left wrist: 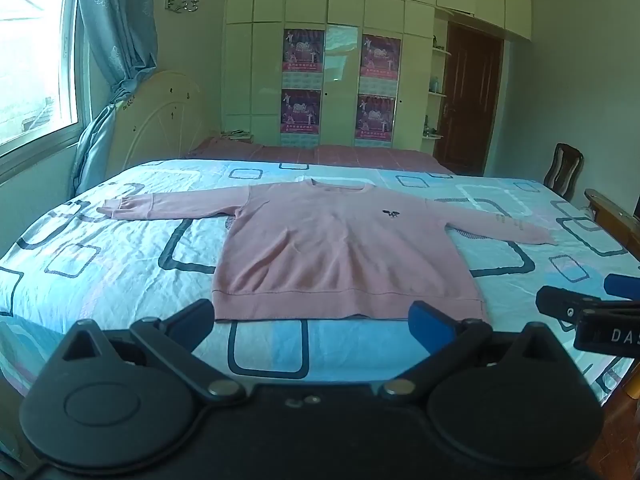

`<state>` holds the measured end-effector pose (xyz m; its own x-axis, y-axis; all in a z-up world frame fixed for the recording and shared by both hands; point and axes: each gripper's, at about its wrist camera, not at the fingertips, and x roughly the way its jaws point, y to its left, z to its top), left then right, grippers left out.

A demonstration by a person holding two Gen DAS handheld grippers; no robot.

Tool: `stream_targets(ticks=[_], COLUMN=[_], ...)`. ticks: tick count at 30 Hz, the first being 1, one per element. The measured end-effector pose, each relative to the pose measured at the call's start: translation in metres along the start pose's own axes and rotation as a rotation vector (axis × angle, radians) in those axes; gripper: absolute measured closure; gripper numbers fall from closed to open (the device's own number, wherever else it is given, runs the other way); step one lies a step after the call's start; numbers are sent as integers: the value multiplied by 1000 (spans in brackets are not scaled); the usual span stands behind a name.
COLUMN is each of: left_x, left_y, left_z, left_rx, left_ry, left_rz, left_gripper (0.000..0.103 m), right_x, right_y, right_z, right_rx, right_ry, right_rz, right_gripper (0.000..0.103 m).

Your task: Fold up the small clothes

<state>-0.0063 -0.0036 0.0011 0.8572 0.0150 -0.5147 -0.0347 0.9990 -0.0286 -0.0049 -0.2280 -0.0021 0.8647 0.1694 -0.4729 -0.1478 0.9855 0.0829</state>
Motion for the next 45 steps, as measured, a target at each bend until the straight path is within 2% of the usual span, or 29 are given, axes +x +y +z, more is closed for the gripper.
stream_targets(ticks=[45], left_x=[4], left_y=[-3], left_z=[10], left_rx=[26], left_ry=[-8], left_rz=[6], left_gripper=[0], right_x=[4], right_y=[-4], right_z=[3], right_rx=[2], right_ry=[3], right_rz=[-2], right_gripper=[0])
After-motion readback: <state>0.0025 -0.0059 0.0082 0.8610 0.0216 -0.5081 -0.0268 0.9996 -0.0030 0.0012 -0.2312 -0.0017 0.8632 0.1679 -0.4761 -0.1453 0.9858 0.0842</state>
